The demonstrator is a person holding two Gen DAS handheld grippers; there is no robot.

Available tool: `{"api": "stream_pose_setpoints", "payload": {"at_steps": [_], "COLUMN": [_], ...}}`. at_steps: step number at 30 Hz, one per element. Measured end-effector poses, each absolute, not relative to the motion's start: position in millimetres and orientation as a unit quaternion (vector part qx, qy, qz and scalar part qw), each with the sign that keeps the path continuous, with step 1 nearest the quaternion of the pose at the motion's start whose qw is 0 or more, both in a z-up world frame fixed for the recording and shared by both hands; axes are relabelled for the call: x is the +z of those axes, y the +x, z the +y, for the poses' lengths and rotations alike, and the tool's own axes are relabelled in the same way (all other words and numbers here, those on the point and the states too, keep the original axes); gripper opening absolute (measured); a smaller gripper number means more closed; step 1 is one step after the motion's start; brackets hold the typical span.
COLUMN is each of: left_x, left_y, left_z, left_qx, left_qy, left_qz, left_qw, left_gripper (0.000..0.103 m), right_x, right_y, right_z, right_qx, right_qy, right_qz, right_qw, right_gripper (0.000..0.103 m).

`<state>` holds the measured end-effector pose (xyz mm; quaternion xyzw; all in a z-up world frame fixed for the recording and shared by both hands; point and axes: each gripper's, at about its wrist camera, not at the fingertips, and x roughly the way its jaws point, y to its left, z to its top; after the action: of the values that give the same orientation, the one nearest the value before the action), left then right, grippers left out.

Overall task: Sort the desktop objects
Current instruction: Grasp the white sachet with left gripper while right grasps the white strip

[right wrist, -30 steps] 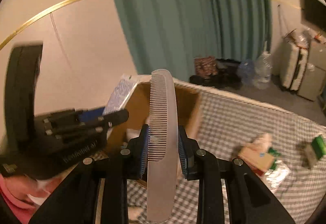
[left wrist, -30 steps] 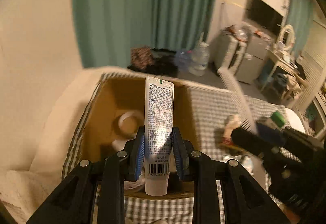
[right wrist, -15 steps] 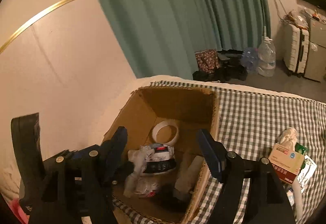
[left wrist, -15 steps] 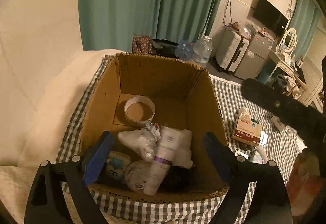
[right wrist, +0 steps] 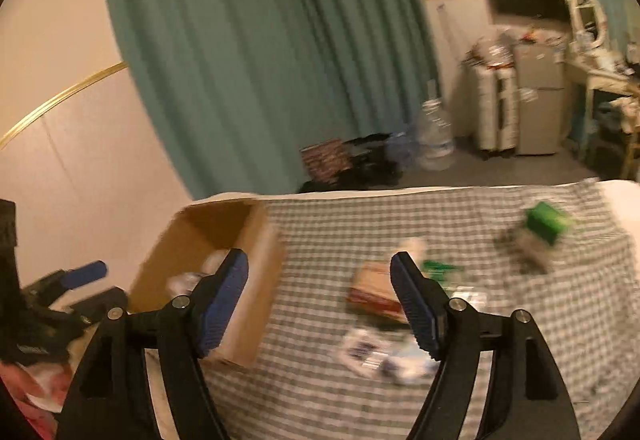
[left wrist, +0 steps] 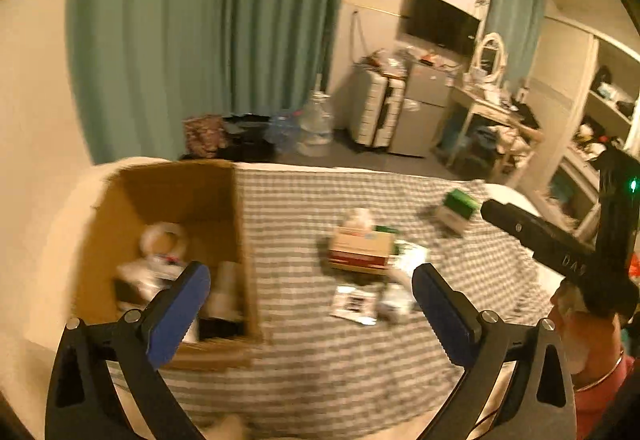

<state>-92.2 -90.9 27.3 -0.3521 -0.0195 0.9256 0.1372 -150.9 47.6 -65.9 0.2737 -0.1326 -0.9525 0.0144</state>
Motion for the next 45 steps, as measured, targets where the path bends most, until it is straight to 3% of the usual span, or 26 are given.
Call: {"api": "stream_pose_setpoints", "payload": {"at_steps": [10, 18, 25, 33, 34, 37, 39, 42, 45], "left_x": [-85.8, -178.8, -226.1, -235.6, -237.3, -234.7, -231.2, -226.3, -214.9], "left_y": [-107.7, -146.8, -173.6, -189.2, -189.1, -183.9, -179.9, -173.8, -165.1], "left_z": [4.6, 10.1, 19.0, 20.0, 19.8, 21.8, 23.3, 19.3, 10.5], "left_qx": [0.907, 0.888, 0.89, 0.897, 0.895, 0.894, 0.893, 0.889, 0.89], "left_qy": [-0.413, -0.458, -0.45, -0.436, -0.438, -0.433, -0.431, -0.43, -0.423], "left_qz": [0.004, 0.019, 0.074, 0.052, 0.046, 0.041, 0.036, 0.018, -0.021], "left_qw": [0.085, 0.04, 0.031, 0.058, 0.067, 0.103, 0.121, 0.153, 0.172], "left_gripper": [0.103, 0.103, 0.103, 0.101, 0.098, 0.074, 0.057, 0.023, 0.011], "right_x": [-138.5, -231.9, -260.3, -295.8, -299.1, -299.2, -293.6, -286.8, -274.3], "right_y": [-89.0, -122.7, -178.9, -222.5, -223.7, -221.3, -217.4, -207.5, -189.8], "right_z": [119.9, 126.1, 133.5, 122.9, 119.8, 113.5, 108.9, 103.3, 104.4], "right_qx": [-0.949, -0.93, -0.928, -0.91, -0.907, -0.907, -0.909, -0.911, -0.914], "right_qy": [0.295, 0.349, 0.357, 0.396, 0.403, 0.406, 0.407, 0.407, 0.402], "right_qz": [-0.107, -0.112, -0.104, -0.12, -0.117, -0.105, -0.086, -0.058, -0.049], "right_qw": [-0.039, -0.025, -0.016, 0.027, 0.033, 0.045, 0.045, 0.039, 0.026], "right_gripper": [0.076, 0.075, 0.074, 0.052, 0.049, 0.039, 0.02, 0.012, 0.011]}}
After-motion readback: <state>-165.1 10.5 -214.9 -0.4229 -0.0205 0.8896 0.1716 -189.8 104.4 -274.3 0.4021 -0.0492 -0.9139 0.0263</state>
